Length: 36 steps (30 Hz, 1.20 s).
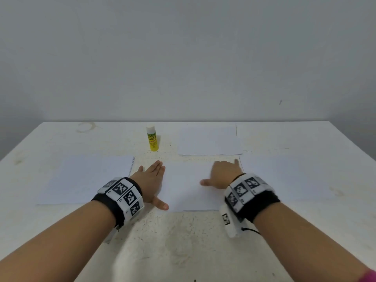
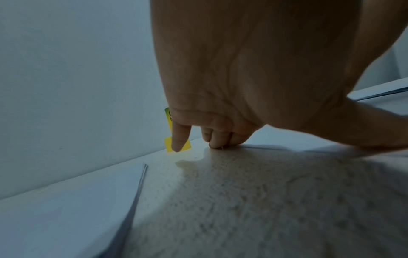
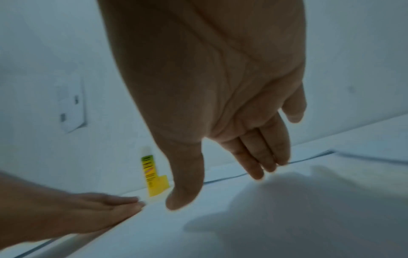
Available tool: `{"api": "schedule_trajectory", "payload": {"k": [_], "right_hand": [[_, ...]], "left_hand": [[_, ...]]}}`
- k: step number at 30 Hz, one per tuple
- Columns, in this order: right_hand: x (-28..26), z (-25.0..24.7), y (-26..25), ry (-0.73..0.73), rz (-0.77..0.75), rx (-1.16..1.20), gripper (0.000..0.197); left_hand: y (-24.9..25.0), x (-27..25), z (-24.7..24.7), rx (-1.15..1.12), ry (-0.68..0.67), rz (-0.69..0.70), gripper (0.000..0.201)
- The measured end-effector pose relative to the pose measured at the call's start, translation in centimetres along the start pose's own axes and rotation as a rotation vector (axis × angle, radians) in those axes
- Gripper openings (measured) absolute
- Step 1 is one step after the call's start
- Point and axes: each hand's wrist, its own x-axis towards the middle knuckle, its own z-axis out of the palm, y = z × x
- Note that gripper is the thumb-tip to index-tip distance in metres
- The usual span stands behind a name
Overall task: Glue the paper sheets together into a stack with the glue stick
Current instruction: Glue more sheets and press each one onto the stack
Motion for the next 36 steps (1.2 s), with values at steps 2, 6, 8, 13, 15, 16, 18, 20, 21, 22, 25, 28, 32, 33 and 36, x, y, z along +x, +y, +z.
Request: {"api": "schedule_trajectory", "payload": {"k": [2,6,8,13,15,16,18,20,21,22,25,28,32,33,36], "right_hand": [[0.3,0.5,-3.1,0.054,-0.103,0.002,0.077],[0.9,2.1,-7.4,0.023,-0.217,-0.027,0.096],[0.8,2.1,-6.5,0.018,-0.246,-0.061,0.105],[0.1,2.2,-2.7,-0.023,-0.256,-0.119,0.123],[-0.1,2.2,-1.7,-0.041,-0.228,-0.138,0.129],[-0.2,2.2,-1.2,-0.054,-0.209,-0.148,0.131],[-0.3,2.0,-0.5,-0.086,-0.172,-0.159,0.134],[-0.3,1.8,-0.6,-0.082,-0.171,-0.17,0.136],[-0.5,1.7,-1.1,-0.062,-0.208,-0.164,0.136],[-0.7,1.7,-1.7,-0.044,-0.277,-0.14,0.134],[-2.1,2.4,-3.6,-0.127,-0.533,-0.091,0.11],[-3.4,4.0,-2.8,-0.211,-0.606,-0.19,0.095],[-4.8,4.4,1.2,-0.277,-0.537,-0.262,0.106],[-5.2,4.2,2.2,-0.31,-0.514,-0.281,0.114],[-6.4,3.9,4.4,-0.401,-0.454,-0.295,0.135]], "left_hand": [[0.0,0.0,0.0,-0.011,-0.001,-0.001,0.13],[0.1,-0.1,0.0,-0.026,-0.006,-0.006,0.131],[0.1,-0.1,0.0,-0.026,-0.004,-0.004,0.131],[0.0,0.0,0.0,-0.019,-0.013,-0.003,0.13],[0.0,0.0,0.0,-0.015,-0.015,-0.002,0.13],[0.0,0.0,0.0,-0.013,-0.015,-0.002,0.13],[0.0,0.0,0.1,-0.015,-0.017,-0.002,0.129],[0.0,0.1,0.1,-0.016,-0.018,-0.004,0.13],[0.0,0.1,0.1,-0.018,-0.017,-0.003,0.13],[0.0,0.1,0.1,-0.021,-0.016,-0.002,0.13],[-0.1,0.2,0.2,-0.037,-0.017,0.003,0.131],[-0.1,0.2,0.3,-0.03,-0.014,0.004,0.131],[-0.1,0.1,0.2,-0.035,-0.012,0.005,0.131],[-0.1,0.1,0.1,-0.034,-0.014,0.004,0.131],[0.0,-0.1,0.1,-0.036,-0.02,0.003,0.13]]}}
